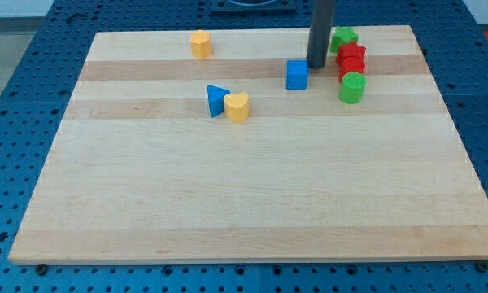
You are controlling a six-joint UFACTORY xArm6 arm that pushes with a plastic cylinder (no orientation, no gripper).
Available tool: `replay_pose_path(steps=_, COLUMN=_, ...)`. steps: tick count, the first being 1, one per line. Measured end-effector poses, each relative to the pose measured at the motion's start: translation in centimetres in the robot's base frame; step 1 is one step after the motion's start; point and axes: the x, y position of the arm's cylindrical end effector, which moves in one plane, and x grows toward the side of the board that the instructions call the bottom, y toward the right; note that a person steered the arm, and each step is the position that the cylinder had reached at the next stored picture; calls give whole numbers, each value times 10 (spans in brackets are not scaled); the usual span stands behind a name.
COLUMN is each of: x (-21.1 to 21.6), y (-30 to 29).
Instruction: Slide the blue cube towards the center of the board
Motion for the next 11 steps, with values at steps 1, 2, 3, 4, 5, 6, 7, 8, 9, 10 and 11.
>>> replay_pose_path(steps=1, x=1, y=-13)
replay_pose_path(steps=2, x=2, y=-33)
replay_pose_path(steps=3, x=19, y=-31)
replay_pose_path(steps=4, x=27, y=-9)
replay_pose_path(steps=5, x=36, y=-4)
replay_pose_path(steps=6, x=41, y=-12)
replay_pose_path(steps=7, x=48, y=-17)
replay_pose_path(steps=8, x=48, y=-25)
replay_pose_path(steps=9, x=35, y=-41)
replay_pose_path(steps=10, x=34, y=-68)
replay_pose_path(steps=11, x=34, y=-91)
